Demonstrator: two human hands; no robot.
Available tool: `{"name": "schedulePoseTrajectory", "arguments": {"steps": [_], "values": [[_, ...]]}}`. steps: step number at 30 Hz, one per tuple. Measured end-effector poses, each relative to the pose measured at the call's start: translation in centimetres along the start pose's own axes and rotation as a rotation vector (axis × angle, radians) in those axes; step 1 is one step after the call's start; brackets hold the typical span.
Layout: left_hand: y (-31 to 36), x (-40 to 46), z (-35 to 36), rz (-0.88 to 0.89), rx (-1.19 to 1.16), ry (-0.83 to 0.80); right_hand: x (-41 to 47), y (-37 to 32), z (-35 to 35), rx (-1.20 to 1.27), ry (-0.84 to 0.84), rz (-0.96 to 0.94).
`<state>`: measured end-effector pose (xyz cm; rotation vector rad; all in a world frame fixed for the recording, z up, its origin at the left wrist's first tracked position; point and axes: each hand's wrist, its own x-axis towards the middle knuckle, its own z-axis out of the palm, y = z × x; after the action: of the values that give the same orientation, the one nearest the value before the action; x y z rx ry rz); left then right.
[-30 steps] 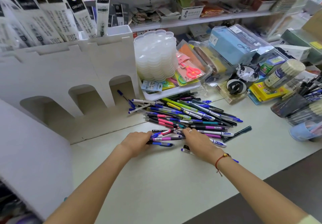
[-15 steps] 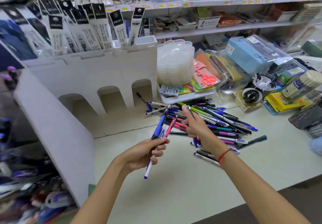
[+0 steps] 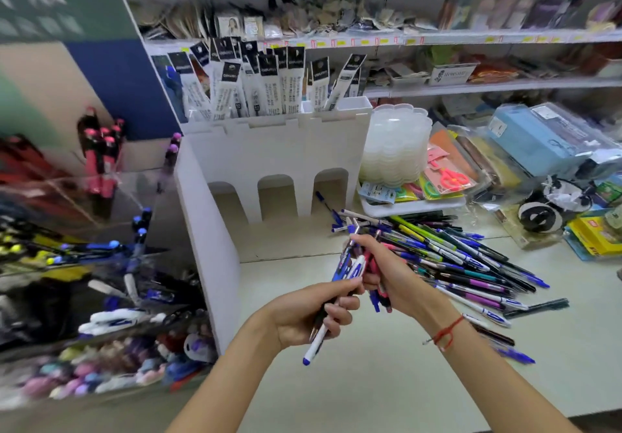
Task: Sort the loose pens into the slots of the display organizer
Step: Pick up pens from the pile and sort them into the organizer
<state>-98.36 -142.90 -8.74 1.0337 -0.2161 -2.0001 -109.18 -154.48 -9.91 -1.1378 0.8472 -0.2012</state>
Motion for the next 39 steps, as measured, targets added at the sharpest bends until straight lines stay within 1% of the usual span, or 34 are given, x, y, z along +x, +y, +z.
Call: {"name": "schedulePoseTrajectory", "arguments": {"steps": [2, 4, 6, 8, 10, 12, 14, 16, 19, 22, 26, 28, 29, 31, 33, 36, 38, 39], "values": [[0.2, -1.5, 0.0, 0.006, 0.095, 0.023, -0.9, -0.3, 1.0, -0.016, 0.005, -0.004], [0.3, -3.3, 0.0, 0.026, 0.252, 0.069, -2.1, -0.7, 2.2, -0.037, -0.029, -0.042], [0.3, -5.3, -0.1, 0.068, 0.399, 0.097, -3.3, -0.6, 3.9, -0.101, -0.077, -0.069], [0.2, -7.9, -0.5, 0.120, 0.480, 0.137, -4.3, -0.5, 6.3, -0.136, -0.079, -0.059], [-0.2, -10.8, -1.3, 0.199, 0.506, 0.196, -5.2, -0.3, 8.9, -0.042, -0.060, -0.077], [-1.1, -14.2, -2.5, 0.311, 0.499, 0.287, -6.1, -0.4, 11.5, 0.105, -0.052, -0.129], [-2.2, -17.7, -4.0, 0.438, 0.444, 0.376, -7.1, -0.5, 14.2, 0.203, -0.064, -0.164], [-3.3, -20.7, -5.6, 0.579, 0.374, 0.464, -8.2, -0.6, 17.4, 0.204, -0.084, -0.156], [-4.7, -23.3, -8.3, 0.756, 0.286, 0.596, -9.6, -0.1, 22.9, 0.034, -0.197, -0.118], [-5.6, -25.1, -10.5, 0.819, 0.208, 0.656, -10.5, 0.9, 27.7, -0.145, -0.325, -0.092], [-5.9, -27.6, -13.1, 0.838, 0.130, 0.710, -10.5, 1.5, 32.0, -0.414, -0.326, -0.123], [-5.7, -28.6, -14.2, 0.835, 0.077, 0.726, -10.4, 1.3, 33.1, -0.506, -0.315, -0.149], [-5.6, -29.0, -14.6, 0.836, 0.037, 0.742, -10.4, 1.2, 33.4, -0.529, -0.288, -0.164], [-5.4, -29.7, -15.3, 0.859, -0.047, 0.780, -10.2, 1.1, 33.9, -0.531, -0.182, -0.183], [-5.2, -30.2, -15.6, 0.909, -0.082, 0.808, -10.2, 1.2, 34.3, -0.464, -0.054, -0.218], [-5.3, -30.9, -16.6, 0.930, -0.060, 0.834, -10.1, 1.0, 33.9, -0.313, 0.195, -0.320], [-5.3, -31.5, -17.8, 0.928, -0.045, 0.868, -10.3, 0.7, 32.9, -0.260, 0.387, -0.409], [-5.3, -31.9, -18.4, 0.932, -0.039, 0.884, -10.5, 0.4, 32.4, -0.255, 0.453, -0.449]]}}
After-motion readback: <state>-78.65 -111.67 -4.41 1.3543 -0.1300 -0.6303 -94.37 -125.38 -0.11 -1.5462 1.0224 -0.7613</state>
